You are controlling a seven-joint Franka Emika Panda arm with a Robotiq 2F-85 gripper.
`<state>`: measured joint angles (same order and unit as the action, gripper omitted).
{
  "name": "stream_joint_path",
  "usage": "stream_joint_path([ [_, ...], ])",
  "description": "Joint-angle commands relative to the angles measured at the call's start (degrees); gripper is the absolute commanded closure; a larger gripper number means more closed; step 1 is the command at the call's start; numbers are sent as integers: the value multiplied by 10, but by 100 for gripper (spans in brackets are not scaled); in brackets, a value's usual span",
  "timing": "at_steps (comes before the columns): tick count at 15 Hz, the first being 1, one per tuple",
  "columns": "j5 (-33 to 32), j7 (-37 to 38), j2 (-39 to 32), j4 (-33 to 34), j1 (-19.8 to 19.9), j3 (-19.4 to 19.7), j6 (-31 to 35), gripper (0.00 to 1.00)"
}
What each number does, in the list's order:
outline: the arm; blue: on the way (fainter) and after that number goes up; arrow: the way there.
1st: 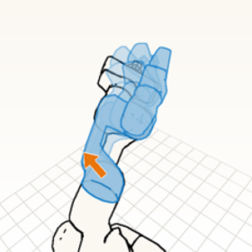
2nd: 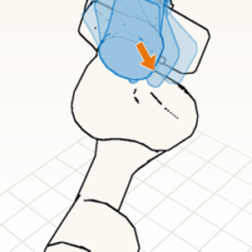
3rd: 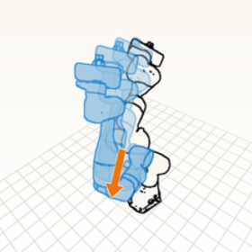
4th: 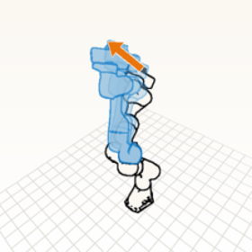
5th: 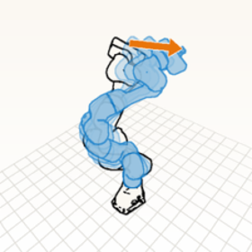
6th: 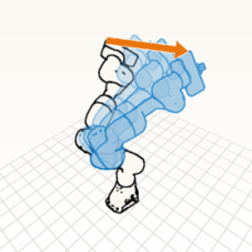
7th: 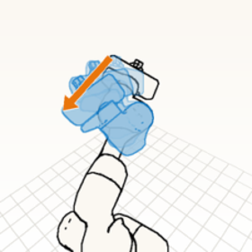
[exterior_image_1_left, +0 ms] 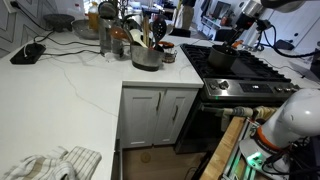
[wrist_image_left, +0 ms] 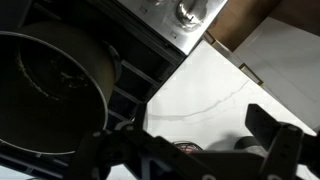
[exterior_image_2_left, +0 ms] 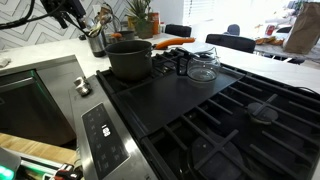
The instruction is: Move the pot to the plate in from
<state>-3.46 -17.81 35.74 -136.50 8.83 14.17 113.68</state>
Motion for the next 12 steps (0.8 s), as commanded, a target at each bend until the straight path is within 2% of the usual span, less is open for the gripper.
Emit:
stream_joint_path([
  [1,-1,-1,0,1,-1,5,0,0],
  [6,-1,-2,0,1,0,6,1,0],
  [12,-64,4,-28,-1,23,5,49,0],
])
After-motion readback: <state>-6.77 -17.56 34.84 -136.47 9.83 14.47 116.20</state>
